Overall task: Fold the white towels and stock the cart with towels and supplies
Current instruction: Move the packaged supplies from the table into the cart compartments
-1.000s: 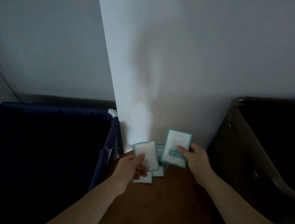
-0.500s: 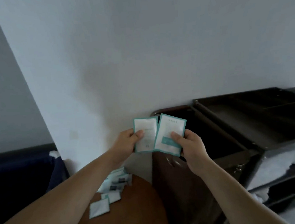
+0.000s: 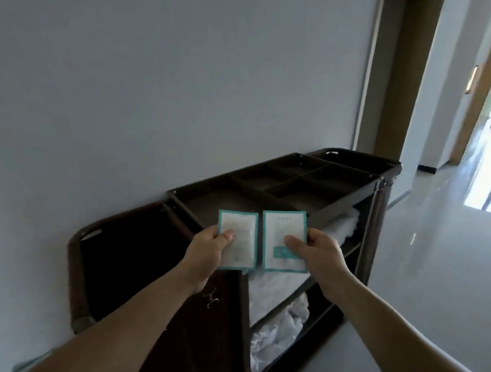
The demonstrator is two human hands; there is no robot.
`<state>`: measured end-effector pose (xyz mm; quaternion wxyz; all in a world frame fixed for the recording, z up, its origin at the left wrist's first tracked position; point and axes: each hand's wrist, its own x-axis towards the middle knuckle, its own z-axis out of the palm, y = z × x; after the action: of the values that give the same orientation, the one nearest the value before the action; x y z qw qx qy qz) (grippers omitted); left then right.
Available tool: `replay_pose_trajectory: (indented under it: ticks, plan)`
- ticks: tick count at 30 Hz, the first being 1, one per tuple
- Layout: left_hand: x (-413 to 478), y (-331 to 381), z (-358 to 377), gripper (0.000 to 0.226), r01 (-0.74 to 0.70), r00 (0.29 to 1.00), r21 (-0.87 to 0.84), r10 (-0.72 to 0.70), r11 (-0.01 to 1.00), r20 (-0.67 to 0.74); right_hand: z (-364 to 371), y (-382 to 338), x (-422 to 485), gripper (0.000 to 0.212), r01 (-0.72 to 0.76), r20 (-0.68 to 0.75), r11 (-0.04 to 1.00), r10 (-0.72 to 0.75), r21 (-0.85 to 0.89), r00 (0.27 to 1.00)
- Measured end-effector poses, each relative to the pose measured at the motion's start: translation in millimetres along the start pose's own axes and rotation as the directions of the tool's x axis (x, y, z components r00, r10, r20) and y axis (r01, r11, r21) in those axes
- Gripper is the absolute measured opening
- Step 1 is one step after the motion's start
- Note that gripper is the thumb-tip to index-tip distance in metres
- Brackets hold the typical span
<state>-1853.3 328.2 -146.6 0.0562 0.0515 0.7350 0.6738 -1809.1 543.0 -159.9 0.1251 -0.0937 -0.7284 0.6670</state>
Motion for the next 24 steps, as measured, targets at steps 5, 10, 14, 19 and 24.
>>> replay_pose_trajectory:
  ticks: [5,10,14,19,24]
  plan:
    - [41.2,8.8,59.5,0.017,-0.056,0.998,0.053,0.057,0.997,-0.001,-43.5,6.8,42.0,0.007,-0.020,-0.078,1.000,0.021,0.014,0.997]
    - [106.6,6.9,75.7,0.011,-0.071,0.997,0.039,0.072,0.997,-0.038,-42.5,7.7,106.0,0.006,-0.063,-0.045,0.998,0.062,-0.022,0.997]
    - [178.8,6.8,77.5,0.012,-0.020,0.999,-0.087,0.016,0.996,-0.043,-44.3,4.4,168.8,0.008,-0.062,-0.051,0.995,0.058,-0.073,0.997]
    - [254.6,8.4,79.9,0.020,0.051,0.996,-0.154,-0.062,0.987,-0.070,-41.2,0.4,254.0,0.010,-0.086,-0.022,0.991,0.085,-0.100,0.996]
    - [304.2,3.6,64.8,0.022,0.072,0.991,-0.143,-0.087,0.987,-0.103,-19.6,4.8,318.8,0.011,-0.090,0.056,0.992,0.095,-0.091,0.994]
